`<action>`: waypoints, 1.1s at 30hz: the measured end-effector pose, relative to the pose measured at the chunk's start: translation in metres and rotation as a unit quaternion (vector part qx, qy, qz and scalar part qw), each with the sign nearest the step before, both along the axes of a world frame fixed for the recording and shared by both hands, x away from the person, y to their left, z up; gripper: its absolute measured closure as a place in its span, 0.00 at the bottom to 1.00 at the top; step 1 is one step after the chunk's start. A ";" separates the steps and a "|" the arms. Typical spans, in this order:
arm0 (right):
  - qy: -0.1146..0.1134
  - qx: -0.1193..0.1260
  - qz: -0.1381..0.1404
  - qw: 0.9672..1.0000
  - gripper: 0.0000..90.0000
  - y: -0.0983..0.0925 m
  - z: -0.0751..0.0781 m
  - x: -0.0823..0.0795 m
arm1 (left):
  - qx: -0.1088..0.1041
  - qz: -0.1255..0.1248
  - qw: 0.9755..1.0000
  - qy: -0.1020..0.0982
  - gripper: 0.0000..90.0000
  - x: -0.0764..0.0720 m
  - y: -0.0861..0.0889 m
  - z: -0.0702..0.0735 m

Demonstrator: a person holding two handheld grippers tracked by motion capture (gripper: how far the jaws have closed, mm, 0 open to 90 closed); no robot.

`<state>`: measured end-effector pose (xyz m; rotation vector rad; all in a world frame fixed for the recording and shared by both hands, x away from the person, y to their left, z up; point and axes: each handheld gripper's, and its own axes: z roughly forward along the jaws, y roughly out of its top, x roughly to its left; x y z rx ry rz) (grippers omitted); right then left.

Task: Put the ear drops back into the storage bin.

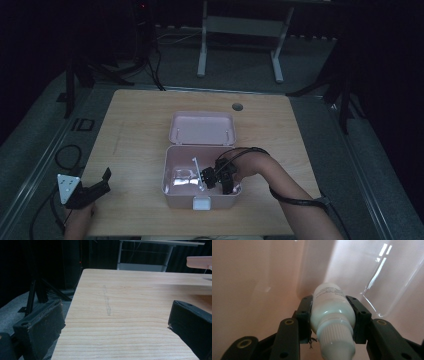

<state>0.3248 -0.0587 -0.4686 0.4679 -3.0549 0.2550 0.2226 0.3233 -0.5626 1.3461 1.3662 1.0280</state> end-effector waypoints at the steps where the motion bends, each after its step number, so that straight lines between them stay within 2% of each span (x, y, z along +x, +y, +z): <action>1: 0.000 -0.001 0.000 1.000 0.66 0.000 -0.002 0.000 | 0.000 0.000 1.000 0.000 0.01 0.000 0.000 0.000; 7: -0.005 -0.009 0.006 1.000 0.66 0.002 -0.012 0.001 | 0.000 0.000 1.000 0.000 0.01 0.000 0.000 0.000; 18: -0.006 -0.014 -0.013 1.000 0.66 0.003 -0.020 0.005 | 0.001 0.000 1.000 0.000 0.01 0.000 0.000 0.000; 30: -0.002 -0.016 -0.014 1.000 0.65 0.003 -0.018 0.004 | 0.000 0.000 1.000 0.001 0.01 0.000 0.000 0.000; 33: -0.001 -0.003 -0.019 1.000 0.65 0.001 -0.013 0.005 | 0.000 0.000 1.000 0.001 0.01 0.000 0.000 0.000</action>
